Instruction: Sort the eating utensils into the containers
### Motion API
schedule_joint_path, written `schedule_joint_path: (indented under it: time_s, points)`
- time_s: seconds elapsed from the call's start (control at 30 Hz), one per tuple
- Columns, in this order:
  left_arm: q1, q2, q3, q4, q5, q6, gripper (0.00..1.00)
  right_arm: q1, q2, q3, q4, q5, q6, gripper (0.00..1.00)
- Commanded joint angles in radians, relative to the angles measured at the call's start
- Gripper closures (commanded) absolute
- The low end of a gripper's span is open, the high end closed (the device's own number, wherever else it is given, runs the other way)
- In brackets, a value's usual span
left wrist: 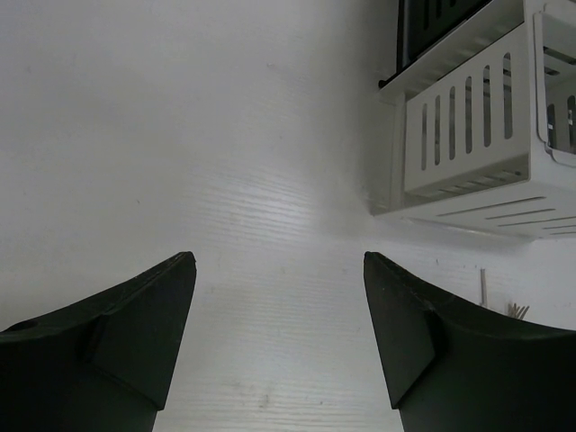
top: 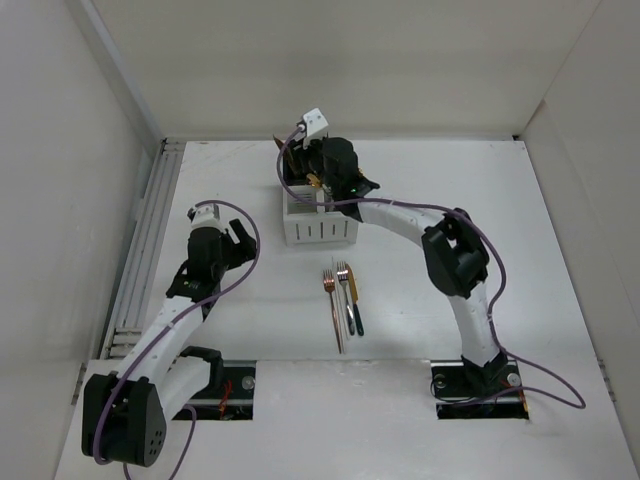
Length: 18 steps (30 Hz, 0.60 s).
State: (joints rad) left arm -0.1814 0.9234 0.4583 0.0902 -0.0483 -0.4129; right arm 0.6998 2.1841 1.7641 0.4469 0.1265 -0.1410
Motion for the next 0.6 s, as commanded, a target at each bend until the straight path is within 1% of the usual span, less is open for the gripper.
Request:
schedule_joint_path:
  time_s: [0.0, 0.07, 0.1, 0.13, 0.2, 0.23, 0.27, 0.3, 0.33, 0.37, 0.4, 0.43, 0.47, 0.5, 0.53, 0.57]
  points:
    - [0.003, -0.020, -0.007, 0.036, 0.031, -0.012, 0.27, 0.003, -0.212, -0.021, 0.064, 0.004, 0.006, 0.39]
    - [0.003, -0.020, 0.002, 0.036, 0.042, -0.012, 0.27, 0.027, -0.291, -0.067, 0.009, 0.027, 0.006, 0.34]
    - [0.003, -0.029, 0.002, 0.036, 0.054, -0.012, 0.27, 0.038, -0.372, -0.084, -0.028, 0.036, 0.006, 0.33]
    - [0.003, -0.029, 0.002, 0.036, 0.054, -0.021, 0.29, 0.047, -0.412, -0.101, -0.124, 0.045, 0.006, 0.32]
    - [0.003, -0.038, 0.002, 0.036, 0.080, -0.021, 0.29, 0.085, -0.490, -0.165, -0.245, 0.056, 0.006, 0.32]
    - [0.003, -0.038, 0.002, 0.036, 0.080, -0.021, 0.29, 0.101, -0.562, -0.196, -0.304, 0.056, 0.020, 0.31]
    - [0.003, -0.038, 0.002, 0.026, 0.090, -0.021, 0.30, 0.136, -0.596, -0.233, -0.420, 0.093, 0.040, 0.30]
    - [0.003, -0.038, 0.002, 0.026, 0.090, -0.030, 0.30, 0.153, -0.630, -0.308, -0.480, 0.113, 0.070, 0.30]
    - [0.003, -0.047, 0.002, 0.026, 0.099, -0.030, 0.31, 0.167, -0.688, -0.345, -0.540, 0.136, 0.163, 0.33]
    - [0.003, -0.047, 0.002, 0.016, 0.099, -0.030, 0.31, 0.182, -0.713, -0.383, -0.600, 0.159, 0.222, 0.36]
    - [0.003, -0.047, 0.002, 0.016, 0.110, -0.030, 0.33, 0.203, -0.734, -0.452, -0.717, 0.183, 0.281, 0.37]
    - [0.003, -0.047, 0.002, 0.007, 0.119, -0.041, 0.34, 0.213, -0.753, -0.486, -0.773, 0.197, 0.343, 0.39]
    - [0.003, -0.038, 0.012, 0.006, 0.119, -0.041, 0.34, 0.227, -0.789, -0.521, -0.818, 0.209, 0.459, 0.41]
    - [0.003, -0.038, 0.013, -0.003, 0.131, -0.050, 0.35, 0.260, -0.808, -0.563, -0.868, 0.229, 0.506, 0.43]
    - [0.003, -0.026, 0.013, -0.003, 0.131, -0.050, 0.35, 0.282, -0.825, -0.644, -0.887, 0.242, 0.549, 0.43]
    - [0.003, -0.026, 0.013, -0.003, 0.131, -0.059, 0.37, 0.305, -0.848, -0.679, -0.902, 0.255, 0.628, 0.43]
